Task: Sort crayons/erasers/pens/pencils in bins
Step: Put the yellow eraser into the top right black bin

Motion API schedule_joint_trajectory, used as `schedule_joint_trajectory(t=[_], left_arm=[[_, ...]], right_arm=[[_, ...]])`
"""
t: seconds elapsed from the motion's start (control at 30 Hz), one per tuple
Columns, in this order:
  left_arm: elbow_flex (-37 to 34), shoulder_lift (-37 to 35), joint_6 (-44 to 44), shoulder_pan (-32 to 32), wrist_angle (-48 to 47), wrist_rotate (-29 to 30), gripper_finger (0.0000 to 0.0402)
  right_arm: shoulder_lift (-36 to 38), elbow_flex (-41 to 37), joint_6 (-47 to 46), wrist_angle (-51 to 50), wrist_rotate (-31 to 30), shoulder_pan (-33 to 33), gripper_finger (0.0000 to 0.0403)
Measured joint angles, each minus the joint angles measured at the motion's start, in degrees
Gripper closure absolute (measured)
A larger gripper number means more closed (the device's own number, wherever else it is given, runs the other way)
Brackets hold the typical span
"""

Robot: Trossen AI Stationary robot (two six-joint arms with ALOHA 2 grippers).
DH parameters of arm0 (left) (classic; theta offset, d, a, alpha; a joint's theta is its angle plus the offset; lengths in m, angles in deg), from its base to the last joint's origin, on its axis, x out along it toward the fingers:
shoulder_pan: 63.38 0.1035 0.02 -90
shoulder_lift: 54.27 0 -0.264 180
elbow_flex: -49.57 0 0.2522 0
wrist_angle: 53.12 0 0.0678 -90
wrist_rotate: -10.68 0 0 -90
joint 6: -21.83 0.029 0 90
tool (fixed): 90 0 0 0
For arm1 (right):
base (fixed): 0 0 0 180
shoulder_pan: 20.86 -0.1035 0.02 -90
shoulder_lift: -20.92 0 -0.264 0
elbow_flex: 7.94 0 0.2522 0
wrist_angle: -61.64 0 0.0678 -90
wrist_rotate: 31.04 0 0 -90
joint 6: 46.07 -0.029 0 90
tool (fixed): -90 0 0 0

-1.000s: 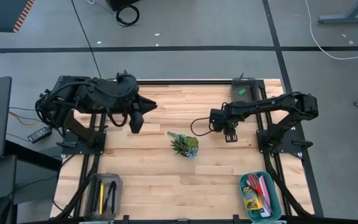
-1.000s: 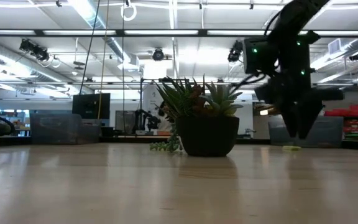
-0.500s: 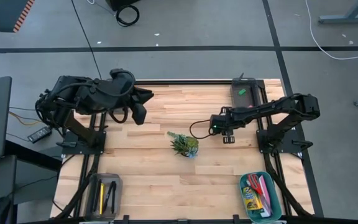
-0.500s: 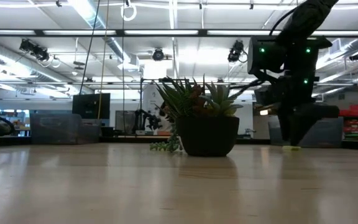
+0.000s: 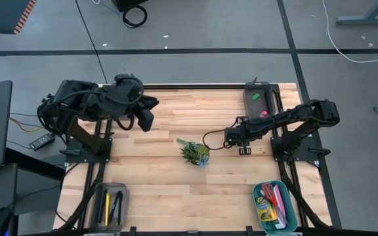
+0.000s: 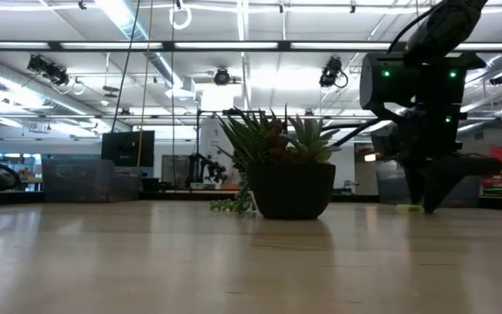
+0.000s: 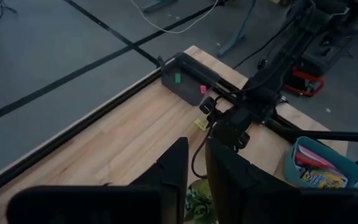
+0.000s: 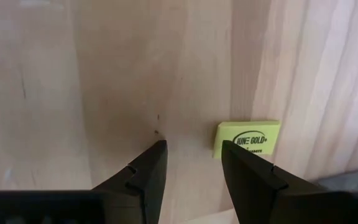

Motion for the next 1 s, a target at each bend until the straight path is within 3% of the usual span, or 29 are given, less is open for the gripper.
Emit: schedule_joint_trajectory(t=[0.7, 1.0], left_arm=[[0.00, 0.00, -1.09, -0.18, 0.04, -0.04, 0.0344], [0.00, 0.00, -1.49, -0.15, 0.04, -0.04, 0.0338]], right_arm=[[-0.04, -2.95, -4.58, 5.44, -5.29, 0.02, 0.0244], [-0.15, -3.10, -4.60, 7.16, -4.82, 0.09, 0.0300]])
